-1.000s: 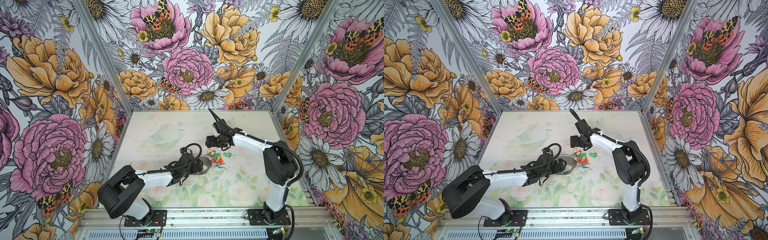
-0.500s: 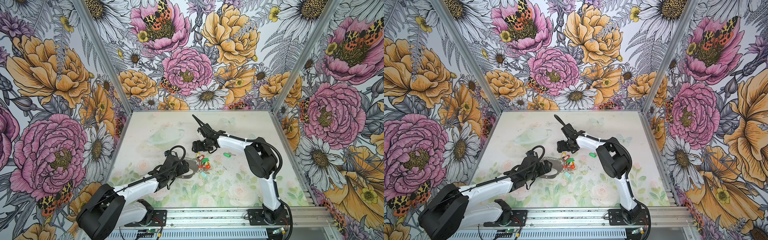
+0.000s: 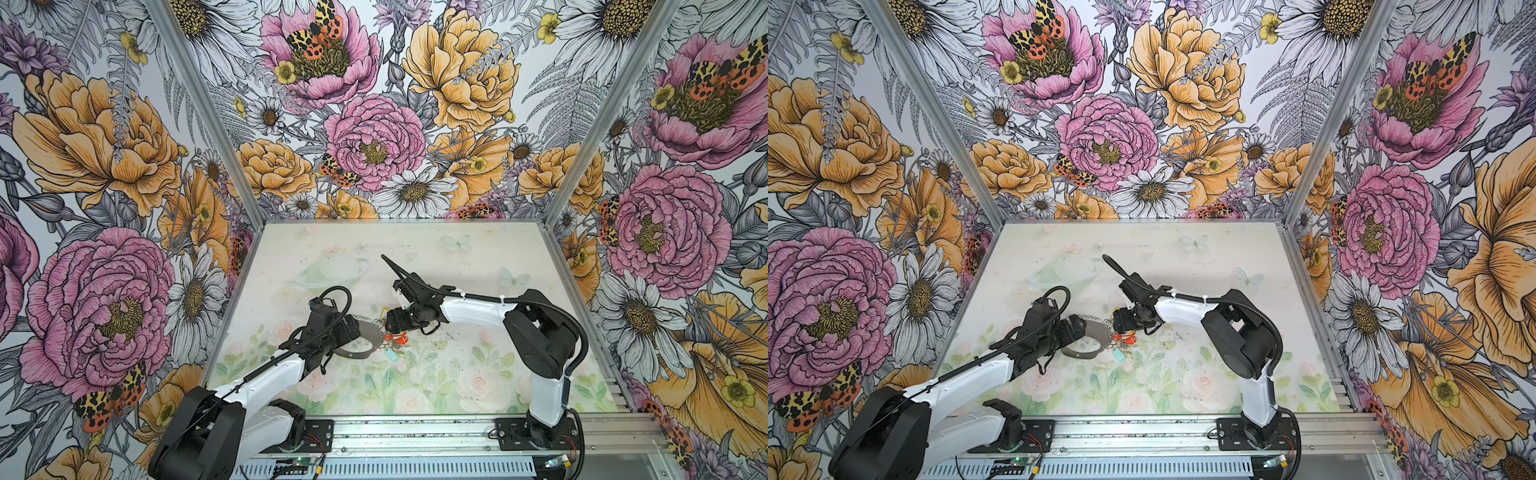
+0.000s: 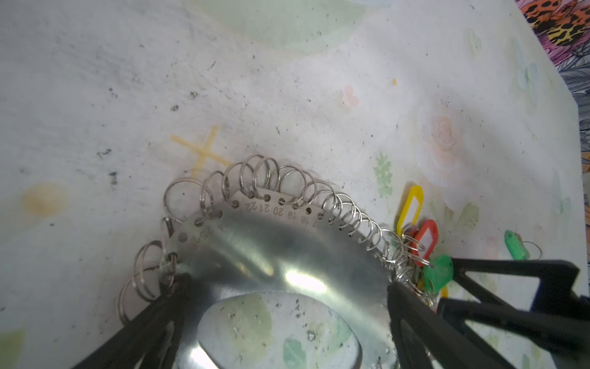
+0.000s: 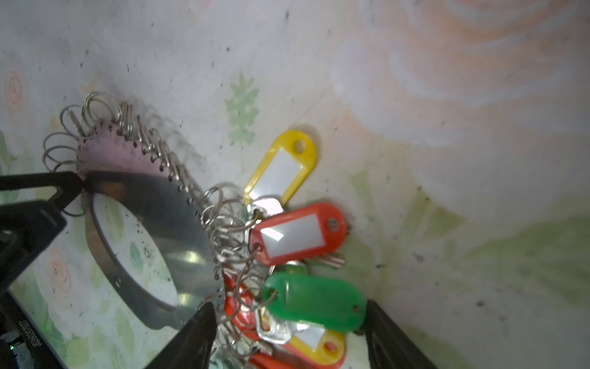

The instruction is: Put the keys on the keyring

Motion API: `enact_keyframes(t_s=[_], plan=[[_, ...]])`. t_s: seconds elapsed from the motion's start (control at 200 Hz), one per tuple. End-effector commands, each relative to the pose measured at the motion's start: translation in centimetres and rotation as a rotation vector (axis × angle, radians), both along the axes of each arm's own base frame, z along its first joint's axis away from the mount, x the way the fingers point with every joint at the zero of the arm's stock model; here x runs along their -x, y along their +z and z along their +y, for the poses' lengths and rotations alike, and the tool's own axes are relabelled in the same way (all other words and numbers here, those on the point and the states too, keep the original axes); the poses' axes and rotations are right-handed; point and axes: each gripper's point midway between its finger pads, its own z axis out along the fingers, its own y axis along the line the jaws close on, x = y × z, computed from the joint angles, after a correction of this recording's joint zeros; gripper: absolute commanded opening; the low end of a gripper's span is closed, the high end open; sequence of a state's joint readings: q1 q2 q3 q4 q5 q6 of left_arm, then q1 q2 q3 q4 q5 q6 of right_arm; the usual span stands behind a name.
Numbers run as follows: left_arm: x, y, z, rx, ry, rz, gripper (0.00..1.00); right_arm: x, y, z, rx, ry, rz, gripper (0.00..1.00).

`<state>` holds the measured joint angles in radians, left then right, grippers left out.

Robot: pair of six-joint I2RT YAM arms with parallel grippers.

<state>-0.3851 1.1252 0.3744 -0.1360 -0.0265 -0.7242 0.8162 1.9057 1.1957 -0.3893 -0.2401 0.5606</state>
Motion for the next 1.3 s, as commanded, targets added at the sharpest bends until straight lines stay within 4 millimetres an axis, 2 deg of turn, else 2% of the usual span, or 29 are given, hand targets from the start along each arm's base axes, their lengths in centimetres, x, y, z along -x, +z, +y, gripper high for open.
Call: enact_keyframes(t_s=[0.0, 0.075, 0.19, 0.29, 0.405, 0.515, 0.721, 0.811, 0.891, 0.996, 1.176, 1.296], plan=[[-1.1, 1.2, -0.6, 0.014, -0.029, -0.021, 0.98, 1.3, 1.4, 0.3, -0.022, 0.002, -0.032, 0.71], [-1.4, 1.8, -0.8, 0.018, -0.037, -0.026, 0.99, 0.3, 2.2, -0.5, -0.01, -0.017, -0.091, 0.71], [-1.4, 2.8, -1.0, 0.031, -0.036, -0.045, 0.98, -2.3, 3.5, -0.5, -0.026, -0.043, -0.154, 0.69], [-1.1, 3.5, -0.9, 0.043, -0.022, -0.064, 0.99, -4.2, 4.2, 0.7, -0.041, -0.034, -0.189, 0.69], [-0.6, 4.1, -0.5, 0.053, -0.005, -0.087, 0.99, -5.5, 4.7, 3.1, -0.085, 0.002, -0.191, 0.69], [-0.2, 4.1, -0.1, 0.053, 0.013, -0.101, 0.99, -6.3, 4.6, 5.1, -0.123, 0.034, -0.183, 0.67], [0.0, 3.9, 0.3, 0.053, 0.025, -0.109, 0.99, -7.0, 1.9, 6.9, -0.129, 0.055, -0.13, 0.65], [0.0, 3.7, 0.4, 0.05, 0.031, -0.107, 0.99, -6.6, 1.0, 7.1, -0.125, 0.064, -0.107, 0.63], [0.0, 3.6, 0.5, 0.047, 0.035, -0.106, 0.99, -6.0, 0.5, 7.0, -0.125, 0.073, -0.088, 0.56], [-0.1, 3.4, 0.8, 0.042, 0.044, -0.104, 0.98, -4.8, 0.1, 6.0, -0.102, 0.078, -0.075, 0.52], [-0.3, 3.1, 0.9, 0.037, 0.045, -0.094, 0.99, -1.6, -0.6, 2.8, -0.051, 0.063, -0.055, 0.45], [-0.6, 2.8, 0.5, 0.043, 0.035, -0.086, 0.99, 1.1, -0.5, 2.2, -0.091, 0.055, -0.021, 0.42]])
